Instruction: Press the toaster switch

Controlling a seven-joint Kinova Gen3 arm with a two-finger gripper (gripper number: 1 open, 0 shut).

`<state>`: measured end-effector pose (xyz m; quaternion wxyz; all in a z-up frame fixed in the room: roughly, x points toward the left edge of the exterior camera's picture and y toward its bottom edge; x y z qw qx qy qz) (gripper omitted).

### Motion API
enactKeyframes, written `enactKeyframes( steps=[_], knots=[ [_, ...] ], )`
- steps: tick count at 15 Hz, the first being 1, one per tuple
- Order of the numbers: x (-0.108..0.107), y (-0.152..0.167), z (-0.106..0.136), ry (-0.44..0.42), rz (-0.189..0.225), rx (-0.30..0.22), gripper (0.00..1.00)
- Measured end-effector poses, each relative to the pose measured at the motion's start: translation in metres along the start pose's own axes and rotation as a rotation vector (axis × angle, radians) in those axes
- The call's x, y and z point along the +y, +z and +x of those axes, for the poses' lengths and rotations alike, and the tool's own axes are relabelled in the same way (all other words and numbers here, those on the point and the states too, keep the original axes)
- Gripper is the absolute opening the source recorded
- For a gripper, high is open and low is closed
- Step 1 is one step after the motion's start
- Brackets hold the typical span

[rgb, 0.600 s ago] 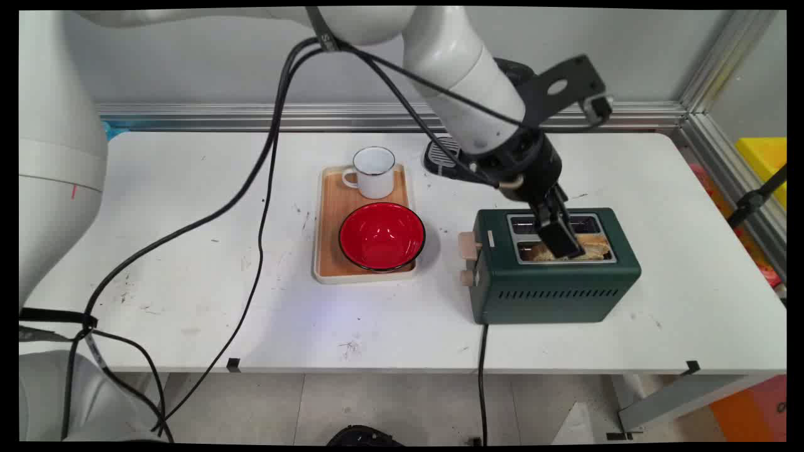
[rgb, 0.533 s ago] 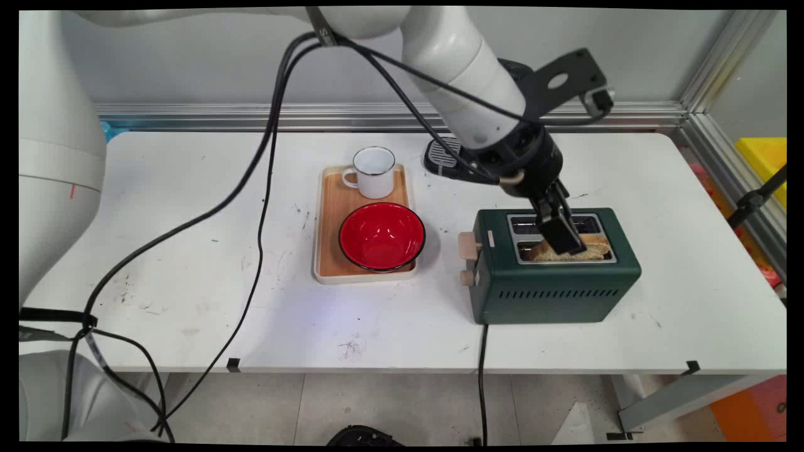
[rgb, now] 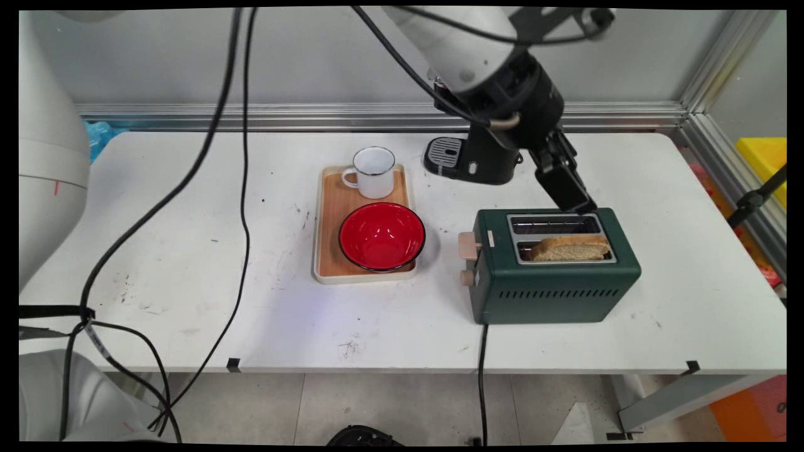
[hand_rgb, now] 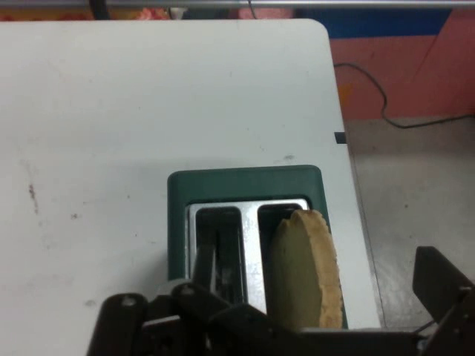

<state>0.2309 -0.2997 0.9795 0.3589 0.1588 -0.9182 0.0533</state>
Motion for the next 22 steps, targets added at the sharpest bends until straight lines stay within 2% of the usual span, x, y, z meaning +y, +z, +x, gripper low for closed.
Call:
enactKeyframes(
  steps=[5, 12, 13, 18, 22],
  knots=[
    [0.001, -0.029, -0.009, 0.009, -0.009, -0.006, 1.00],
    [0.011, -0.058, -0.048, 0.053, -0.012, -0.066, 1.00],
    [0.012, -0.061, -0.054, 0.059, -0.011, -0.078, 0.00],
    [0.015, -0.063, -0.080, 0.070, -0.003, -0.121, 0.00],
    [0.015, -0.057, -0.088, 0.063, 0.006, -0.146, 0.00]
  ],
)
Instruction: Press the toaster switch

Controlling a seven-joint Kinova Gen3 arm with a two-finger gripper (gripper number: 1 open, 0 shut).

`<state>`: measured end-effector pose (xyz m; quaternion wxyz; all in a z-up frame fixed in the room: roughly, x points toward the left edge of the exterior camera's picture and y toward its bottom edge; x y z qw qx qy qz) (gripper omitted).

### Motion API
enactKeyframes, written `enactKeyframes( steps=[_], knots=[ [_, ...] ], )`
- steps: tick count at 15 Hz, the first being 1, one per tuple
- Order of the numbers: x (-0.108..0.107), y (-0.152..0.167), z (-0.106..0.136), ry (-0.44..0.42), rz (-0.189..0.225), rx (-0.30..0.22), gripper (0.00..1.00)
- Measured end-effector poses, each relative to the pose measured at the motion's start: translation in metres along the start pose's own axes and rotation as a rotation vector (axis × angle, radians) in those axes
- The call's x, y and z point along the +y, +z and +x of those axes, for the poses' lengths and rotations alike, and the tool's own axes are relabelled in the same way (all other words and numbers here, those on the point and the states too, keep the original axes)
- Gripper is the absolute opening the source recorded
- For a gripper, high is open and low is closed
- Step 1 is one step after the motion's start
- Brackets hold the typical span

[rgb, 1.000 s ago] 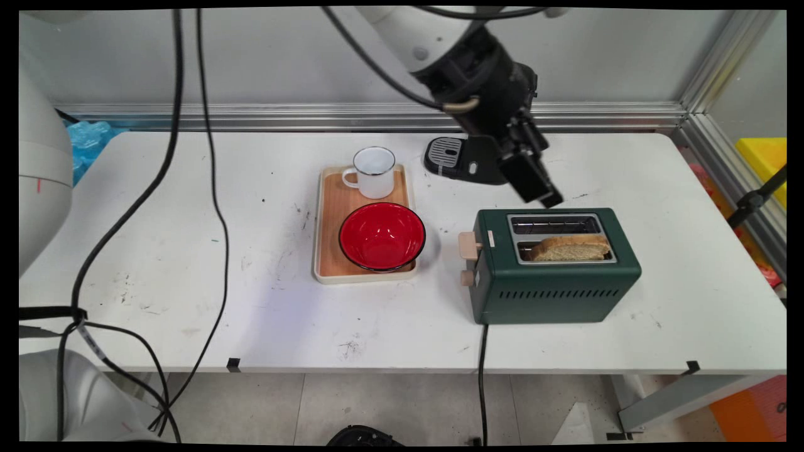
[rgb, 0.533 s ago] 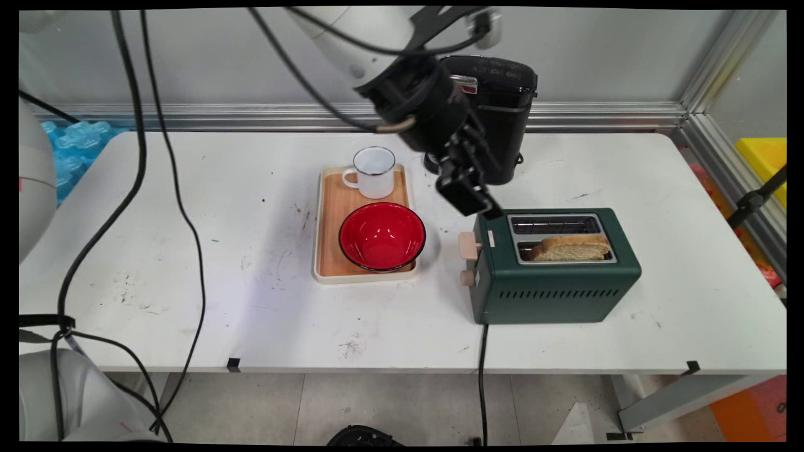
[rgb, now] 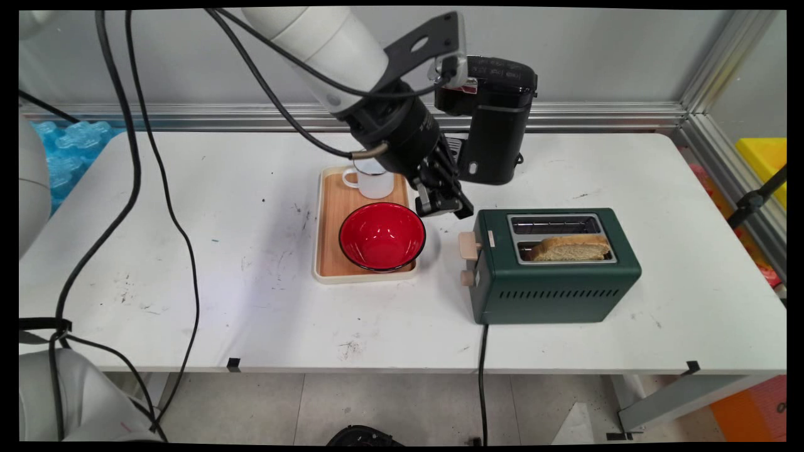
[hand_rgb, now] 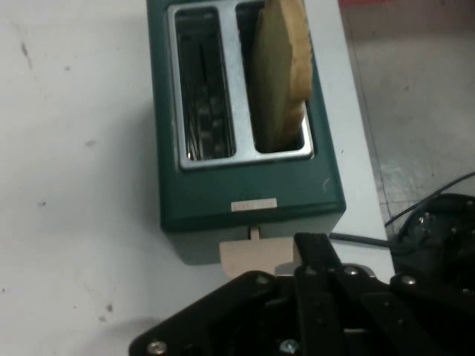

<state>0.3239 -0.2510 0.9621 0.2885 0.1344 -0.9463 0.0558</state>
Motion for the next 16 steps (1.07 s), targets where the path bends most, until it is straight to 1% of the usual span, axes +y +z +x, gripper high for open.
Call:
enactKeyframes(
  steps=[6, 12, 16],
  knots=[
    [0.002, 0.023, 0.001, -0.015, 0.017, -0.047, 0.00],
    [0.001, 0.040, 0.003, -0.019, 0.035, -0.069, 0.00],
    [-0.002, 0.056, 0.003, -0.022, 0.055, -0.081, 0.00]
  ],
)
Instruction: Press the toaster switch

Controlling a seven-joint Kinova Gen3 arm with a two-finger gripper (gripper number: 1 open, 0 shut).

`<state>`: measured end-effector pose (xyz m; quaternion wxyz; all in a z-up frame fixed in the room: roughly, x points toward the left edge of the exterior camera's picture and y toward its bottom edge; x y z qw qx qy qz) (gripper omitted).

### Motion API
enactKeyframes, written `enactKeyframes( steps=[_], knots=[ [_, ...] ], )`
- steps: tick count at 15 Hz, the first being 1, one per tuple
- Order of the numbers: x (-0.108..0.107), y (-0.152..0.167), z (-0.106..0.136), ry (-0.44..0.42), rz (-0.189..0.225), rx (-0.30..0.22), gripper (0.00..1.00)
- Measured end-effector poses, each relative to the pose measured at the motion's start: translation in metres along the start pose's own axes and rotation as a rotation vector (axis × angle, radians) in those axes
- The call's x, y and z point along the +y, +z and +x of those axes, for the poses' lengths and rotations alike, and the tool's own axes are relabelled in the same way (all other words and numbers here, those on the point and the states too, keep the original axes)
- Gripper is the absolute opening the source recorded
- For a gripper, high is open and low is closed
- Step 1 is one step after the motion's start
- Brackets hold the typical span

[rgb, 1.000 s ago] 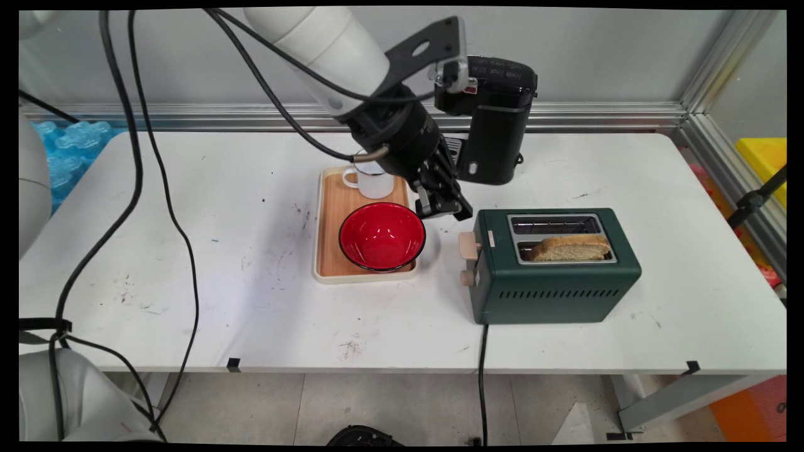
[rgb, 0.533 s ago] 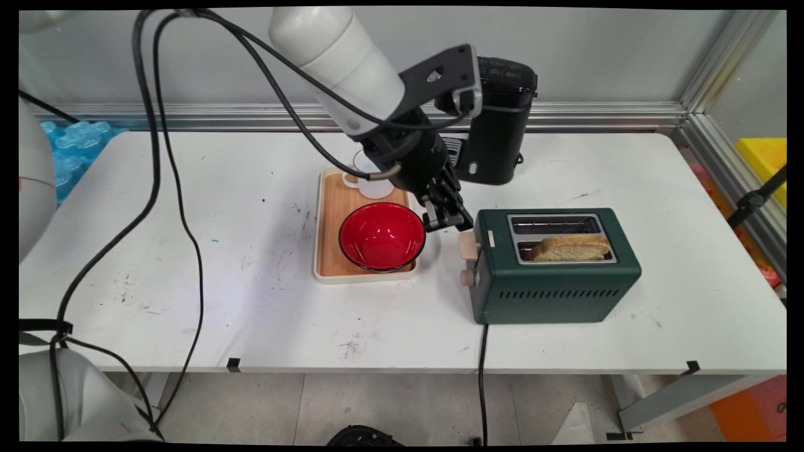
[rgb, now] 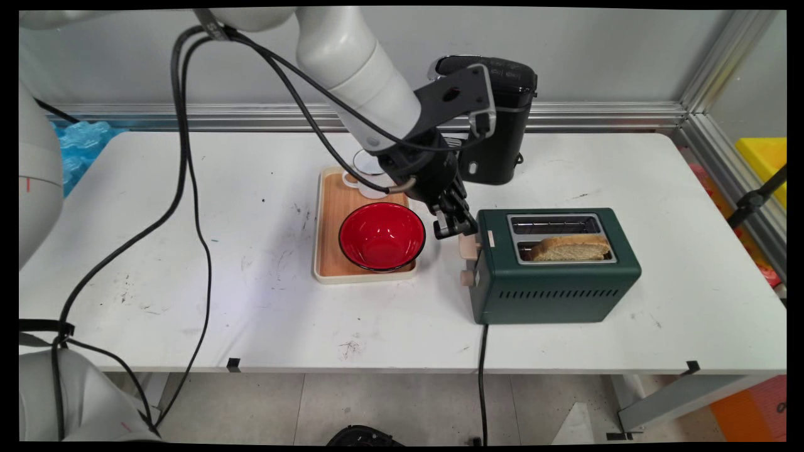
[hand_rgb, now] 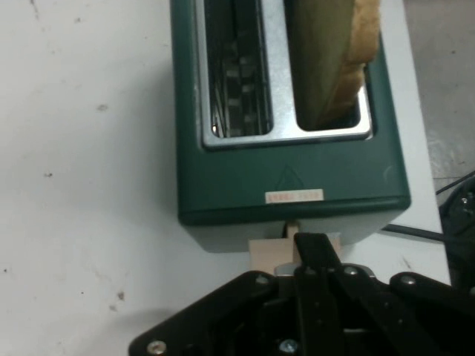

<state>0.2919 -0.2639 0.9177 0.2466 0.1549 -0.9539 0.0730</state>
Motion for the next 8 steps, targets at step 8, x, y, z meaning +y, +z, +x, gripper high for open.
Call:
enactKeyframes(
  steps=[8],
  knots=[
    [0.000, 0.025, -0.004, -0.006, 0.011, -0.016, 0.00]
  ],
)
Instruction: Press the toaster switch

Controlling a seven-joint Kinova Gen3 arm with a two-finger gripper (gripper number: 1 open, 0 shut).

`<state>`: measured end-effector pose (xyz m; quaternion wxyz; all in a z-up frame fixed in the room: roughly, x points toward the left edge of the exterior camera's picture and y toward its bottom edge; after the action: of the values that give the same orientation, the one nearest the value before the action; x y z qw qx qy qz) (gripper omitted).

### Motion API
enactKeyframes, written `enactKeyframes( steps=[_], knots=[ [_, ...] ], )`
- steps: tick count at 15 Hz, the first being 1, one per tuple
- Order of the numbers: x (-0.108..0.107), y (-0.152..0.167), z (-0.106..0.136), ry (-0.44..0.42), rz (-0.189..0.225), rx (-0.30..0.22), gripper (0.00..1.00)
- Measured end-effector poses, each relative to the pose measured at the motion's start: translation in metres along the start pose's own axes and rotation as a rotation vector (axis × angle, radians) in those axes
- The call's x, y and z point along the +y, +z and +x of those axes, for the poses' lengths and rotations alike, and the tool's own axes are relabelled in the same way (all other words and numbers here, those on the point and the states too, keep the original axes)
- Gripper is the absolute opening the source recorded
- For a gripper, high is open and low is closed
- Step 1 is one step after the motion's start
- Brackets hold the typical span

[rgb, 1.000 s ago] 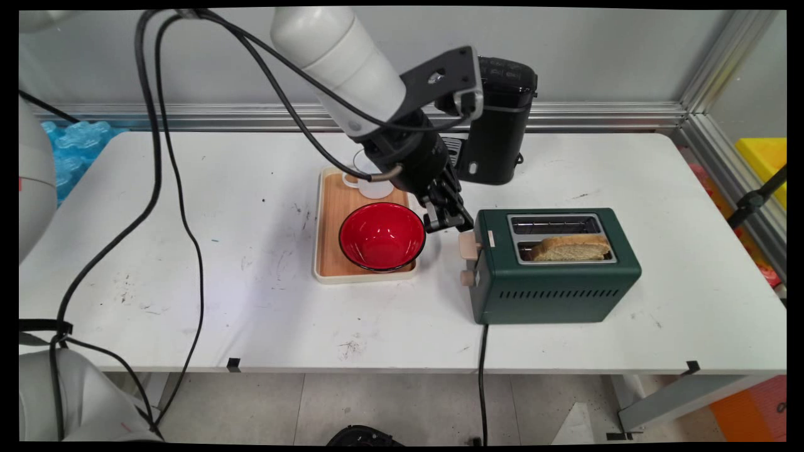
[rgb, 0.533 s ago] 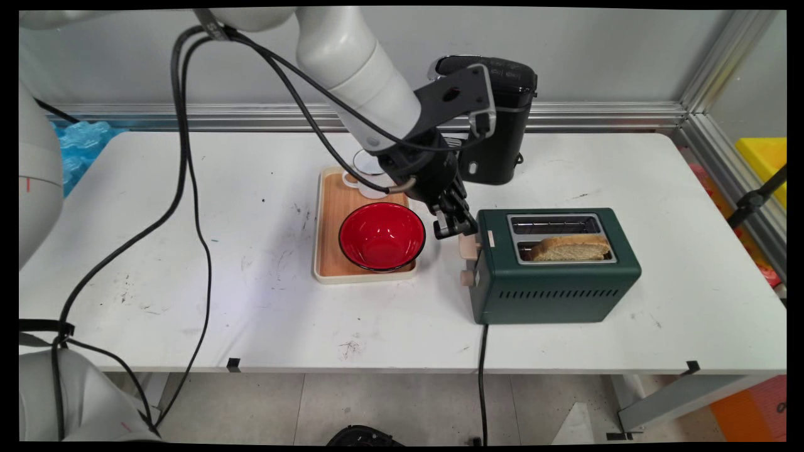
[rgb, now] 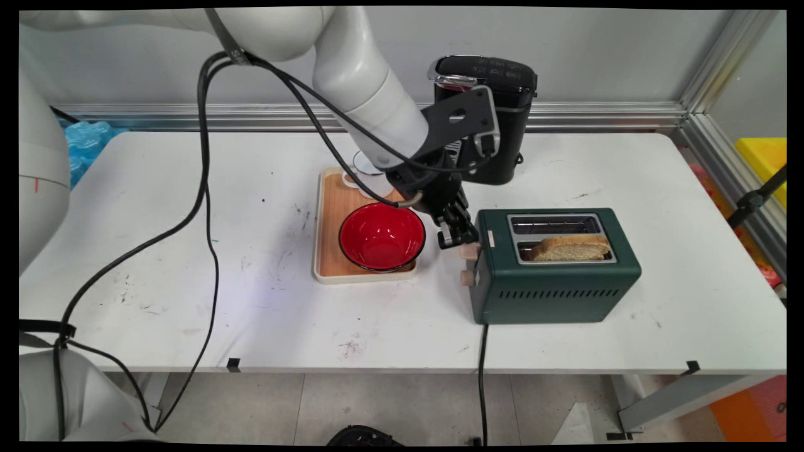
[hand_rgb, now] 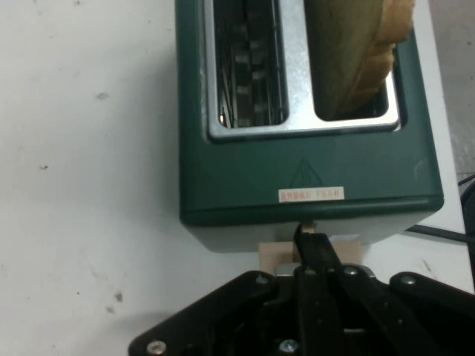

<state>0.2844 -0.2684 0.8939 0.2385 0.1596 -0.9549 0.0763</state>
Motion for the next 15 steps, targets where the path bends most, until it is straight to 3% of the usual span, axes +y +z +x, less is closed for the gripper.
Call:
enactKeyframes(
  steps=[15],
  knots=[
    [0.005, 0.031, -0.019, -0.013, -0.008, -0.003, 0.00]
  ],
)
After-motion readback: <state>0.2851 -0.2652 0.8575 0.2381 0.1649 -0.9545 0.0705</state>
